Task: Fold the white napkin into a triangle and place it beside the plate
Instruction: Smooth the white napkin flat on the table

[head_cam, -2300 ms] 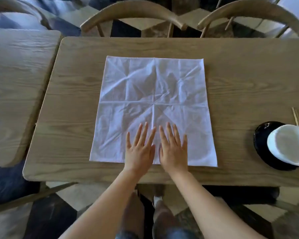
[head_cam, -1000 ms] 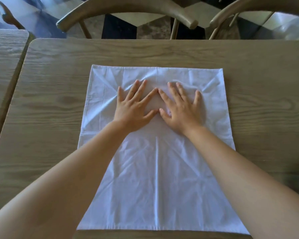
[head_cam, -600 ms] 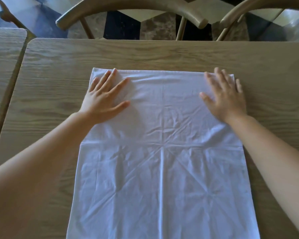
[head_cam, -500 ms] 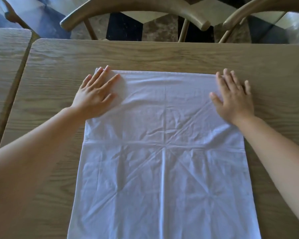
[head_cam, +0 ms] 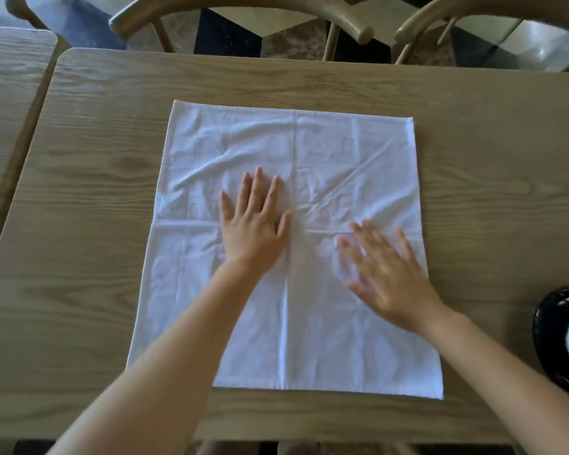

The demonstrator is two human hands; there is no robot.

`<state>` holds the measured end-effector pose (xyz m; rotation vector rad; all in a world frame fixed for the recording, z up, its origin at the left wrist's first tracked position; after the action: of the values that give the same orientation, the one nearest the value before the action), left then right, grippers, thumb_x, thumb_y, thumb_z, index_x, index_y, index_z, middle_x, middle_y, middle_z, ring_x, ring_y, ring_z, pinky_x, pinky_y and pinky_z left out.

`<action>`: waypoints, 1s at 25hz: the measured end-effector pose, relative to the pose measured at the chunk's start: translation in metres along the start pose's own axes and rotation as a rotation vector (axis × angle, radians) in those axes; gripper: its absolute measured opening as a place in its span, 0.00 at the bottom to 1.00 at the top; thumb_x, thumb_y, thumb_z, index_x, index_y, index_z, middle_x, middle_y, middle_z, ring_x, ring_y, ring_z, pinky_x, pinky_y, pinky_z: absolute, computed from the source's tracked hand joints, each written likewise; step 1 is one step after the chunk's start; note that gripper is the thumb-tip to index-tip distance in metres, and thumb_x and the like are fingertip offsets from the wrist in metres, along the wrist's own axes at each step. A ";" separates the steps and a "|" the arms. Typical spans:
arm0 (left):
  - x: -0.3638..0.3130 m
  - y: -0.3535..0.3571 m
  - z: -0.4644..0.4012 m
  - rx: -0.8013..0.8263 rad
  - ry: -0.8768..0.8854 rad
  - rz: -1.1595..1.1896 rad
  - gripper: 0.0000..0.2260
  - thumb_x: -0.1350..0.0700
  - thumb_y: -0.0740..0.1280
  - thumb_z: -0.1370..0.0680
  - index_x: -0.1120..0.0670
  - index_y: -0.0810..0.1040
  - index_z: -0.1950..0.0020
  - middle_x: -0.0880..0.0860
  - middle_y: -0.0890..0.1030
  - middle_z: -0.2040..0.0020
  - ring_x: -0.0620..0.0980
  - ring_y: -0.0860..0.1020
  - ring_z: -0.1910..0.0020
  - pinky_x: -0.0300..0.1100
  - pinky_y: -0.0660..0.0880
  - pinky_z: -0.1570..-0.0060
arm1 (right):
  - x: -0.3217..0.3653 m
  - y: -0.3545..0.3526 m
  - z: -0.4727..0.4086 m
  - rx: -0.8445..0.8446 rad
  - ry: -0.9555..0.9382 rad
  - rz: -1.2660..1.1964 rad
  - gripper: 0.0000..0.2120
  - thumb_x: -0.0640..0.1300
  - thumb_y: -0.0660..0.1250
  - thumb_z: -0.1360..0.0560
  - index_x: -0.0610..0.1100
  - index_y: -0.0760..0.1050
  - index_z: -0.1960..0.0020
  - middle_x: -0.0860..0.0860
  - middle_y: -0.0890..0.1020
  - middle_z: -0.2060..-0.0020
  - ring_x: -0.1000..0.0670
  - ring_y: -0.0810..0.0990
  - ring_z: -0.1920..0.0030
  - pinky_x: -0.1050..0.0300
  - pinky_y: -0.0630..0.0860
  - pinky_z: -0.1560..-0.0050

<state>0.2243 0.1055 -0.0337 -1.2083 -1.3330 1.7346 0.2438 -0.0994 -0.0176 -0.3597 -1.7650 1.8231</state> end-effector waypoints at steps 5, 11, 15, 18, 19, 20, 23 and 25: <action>-0.060 0.024 0.066 0.029 0.122 0.019 0.28 0.42 0.56 0.23 0.50 0.56 0.25 0.56 0.54 0.23 0.55 0.50 0.24 0.62 0.43 0.30 | 0.013 0.018 0.106 0.181 -0.154 0.069 0.33 0.63 0.51 0.25 0.50 0.50 0.24 0.46 0.56 0.25 0.47 0.50 0.25 0.41 0.48 0.30; -0.125 0.051 0.161 0.083 0.363 -0.068 0.27 0.42 0.49 0.22 0.50 0.58 0.25 0.54 0.57 0.24 0.55 0.53 0.25 0.66 0.49 0.31 | 0.010 0.013 0.161 0.177 -0.182 0.162 0.31 0.60 0.52 0.24 0.43 0.57 0.26 0.46 0.62 0.27 0.47 0.59 0.27 0.46 0.54 0.30; -0.143 0.053 0.194 0.092 0.470 -0.053 0.28 0.40 0.51 0.23 0.54 0.62 0.26 0.53 0.62 0.26 0.53 0.59 0.27 0.64 0.58 0.32 | 0.009 -0.001 0.169 0.033 -0.291 0.138 0.22 0.48 0.64 0.24 0.40 0.71 0.33 0.44 0.73 0.33 0.46 0.70 0.32 0.48 0.71 0.34; -0.143 0.051 0.200 0.140 0.450 -0.032 0.30 0.39 0.51 0.23 0.56 0.60 0.26 0.52 0.60 0.26 0.52 0.58 0.26 0.64 0.57 0.31 | 0.012 -0.014 0.167 -0.086 -0.334 0.046 0.12 0.37 0.65 0.26 0.37 0.79 0.44 0.43 0.81 0.41 0.46 0.77 0.39 0.51 0.78 0.43; -0.143 0.049 0.200 0.152 0.437 -0.016 0.31 0.39 0.50 0.23 0.56 0.59 0.26 0.52 0.59 0.25 0.52 0.56 0.26 0.63 0.55 0.31 | 0.013 -0.019 0.164 -0.115 -0.332 0.024 0.10 0.35 0.64 0.26 0.37 0.81 0.48 0.43 0.82 0.44 0.46 0.79 0.41 0.51 0.79 0.45; -0.144 0.046 0.200 0.155 0.425 0.028 0.31 0.38 0.51 0.23 0.55 0.59 0.26 0.51 0.59 0.25 0.51 0.55 0.26 0.63 0.52 0.30 | 0.013 -0.024 0.161 -0.139 -0.315 -0.002 0.09 0.34 0.64 0.27 0.37 0.82 0.52 0.43 0.84 0.48 0.46 0.82 0.45 0.51 0.81 0.49; -0.142 0.031 0.197 0.163 0.264 0.371 0.26 0.43 0.62 0.25 0.54 0.68 0.30 0.52 0.71 0.30 0.51 0.64 0.28 0.56 0.57 0.29 | 0.011 -0.051 0.139 -0.211 -0.170 -0.159 0.06 0.31 0.70 0.33 0.39 0.82 0.58 0.46 0.85 0.60 0.45 0.84 0.57 0.52 0.80 0.55; -0.129 0.016 0.189 0.127 -0.006 0.647 0.18 0.49 0.69 0.27 0.49 0.75 0.37 0.48 0.81 0.43 0.48 0.77 0.41 0.47 0.72 0.41 | 0.012 -0.073 0.115 -0.275 -0.053 -0.273 0.04 0.33 0.69 0.33 0.40 0.80 0.60 0.47 0.83 0.65 0.46 0.82 0.62 0.53 0.77 0.56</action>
<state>0.0994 -0.0845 0.0000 -1.6783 -0.8578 2.2143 0.1851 -0.1898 0.0664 -0.1656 -1.9978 1.4174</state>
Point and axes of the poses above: each hand's wrist, its own z-axis away from the middle knuckle, its own y-axis out of the palm, x = y × z, the point moved 7 cm from there along -z, towards the middle knuckle
